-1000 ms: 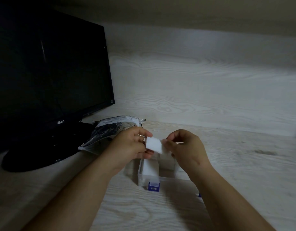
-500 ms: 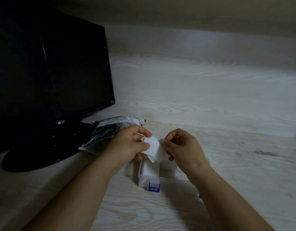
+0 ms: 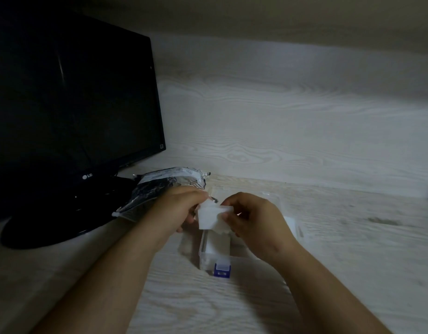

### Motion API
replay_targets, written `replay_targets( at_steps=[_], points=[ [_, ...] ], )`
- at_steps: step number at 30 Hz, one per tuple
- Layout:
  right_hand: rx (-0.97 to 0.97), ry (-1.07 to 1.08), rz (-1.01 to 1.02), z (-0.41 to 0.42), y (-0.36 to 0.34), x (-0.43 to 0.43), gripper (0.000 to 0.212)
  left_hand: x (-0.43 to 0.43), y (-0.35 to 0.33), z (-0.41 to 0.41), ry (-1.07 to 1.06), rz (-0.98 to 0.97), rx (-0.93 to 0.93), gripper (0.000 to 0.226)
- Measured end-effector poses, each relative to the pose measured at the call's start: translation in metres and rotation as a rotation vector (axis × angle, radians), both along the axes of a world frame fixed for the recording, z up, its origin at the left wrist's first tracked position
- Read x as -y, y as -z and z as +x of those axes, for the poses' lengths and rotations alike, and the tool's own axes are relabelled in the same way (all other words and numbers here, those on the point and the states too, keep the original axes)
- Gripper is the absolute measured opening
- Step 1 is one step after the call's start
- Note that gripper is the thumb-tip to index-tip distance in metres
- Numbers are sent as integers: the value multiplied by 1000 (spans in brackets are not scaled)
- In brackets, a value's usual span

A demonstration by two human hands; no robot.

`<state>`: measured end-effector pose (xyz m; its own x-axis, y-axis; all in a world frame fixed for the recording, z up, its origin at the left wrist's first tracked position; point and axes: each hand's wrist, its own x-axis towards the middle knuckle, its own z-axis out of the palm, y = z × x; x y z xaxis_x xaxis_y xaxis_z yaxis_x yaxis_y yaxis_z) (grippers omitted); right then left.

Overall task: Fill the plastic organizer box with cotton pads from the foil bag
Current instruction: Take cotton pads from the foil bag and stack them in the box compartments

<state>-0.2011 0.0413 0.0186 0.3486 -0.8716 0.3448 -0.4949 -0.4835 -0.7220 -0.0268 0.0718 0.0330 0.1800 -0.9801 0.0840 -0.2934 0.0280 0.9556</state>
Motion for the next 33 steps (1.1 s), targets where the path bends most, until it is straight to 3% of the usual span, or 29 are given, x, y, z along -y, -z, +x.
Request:
replay_targets(
  at_steps=[4, 11, 18, 23, 26, 33],
  points=[
    [-33, -18, -21, 2, 2, -1, 13, 3, 5, -5, -57, -43, 41, 34],
    [-41, -33, -64, 1, 0, -4, 13, 4, 5, -5, -91, -21, 106, 20],
    [-28, 41, -10, 0, 3, -1, 18, 3, 7, -4, -91, -25, 104, 25],
    [94, 106, 53, -1, -3, -3, 22, 4, 8, -2, -16, -27, 34, 22],
    [191, 144, 89, -1, -6, -4, 16, 2, 8, -3, 62, -26, 25, 5],
    [257, 142, 165, -1, -9, -3, 10, 5, 11, -1, 59, -90, -78, 22]
  ],
)
